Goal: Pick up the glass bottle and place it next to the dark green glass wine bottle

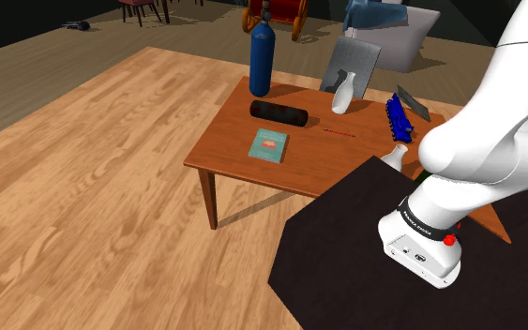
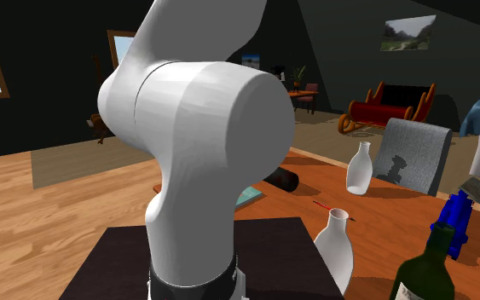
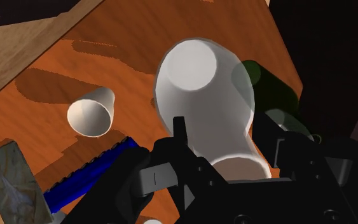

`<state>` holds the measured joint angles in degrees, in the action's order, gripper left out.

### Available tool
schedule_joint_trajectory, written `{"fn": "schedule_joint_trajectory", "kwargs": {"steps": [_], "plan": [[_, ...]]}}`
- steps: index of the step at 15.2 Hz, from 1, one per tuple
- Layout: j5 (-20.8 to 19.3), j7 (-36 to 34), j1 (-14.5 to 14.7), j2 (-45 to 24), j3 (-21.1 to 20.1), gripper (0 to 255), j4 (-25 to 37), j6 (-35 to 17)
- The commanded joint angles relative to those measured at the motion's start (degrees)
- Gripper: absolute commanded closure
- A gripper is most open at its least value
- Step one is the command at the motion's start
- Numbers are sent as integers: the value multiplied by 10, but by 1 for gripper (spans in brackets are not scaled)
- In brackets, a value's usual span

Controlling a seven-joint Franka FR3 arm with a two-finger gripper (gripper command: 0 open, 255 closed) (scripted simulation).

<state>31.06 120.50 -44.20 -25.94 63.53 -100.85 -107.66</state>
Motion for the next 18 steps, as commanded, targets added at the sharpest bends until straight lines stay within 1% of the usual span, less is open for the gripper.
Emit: {"fn": "schedule_joint_trajectory", "kwargs": {"steps": [1, 18], "plan": [[7, 6, -3, -5, -5, 255, -9, -12], [77, 56, -39, -68, -61, 255, -60, -99]]}}
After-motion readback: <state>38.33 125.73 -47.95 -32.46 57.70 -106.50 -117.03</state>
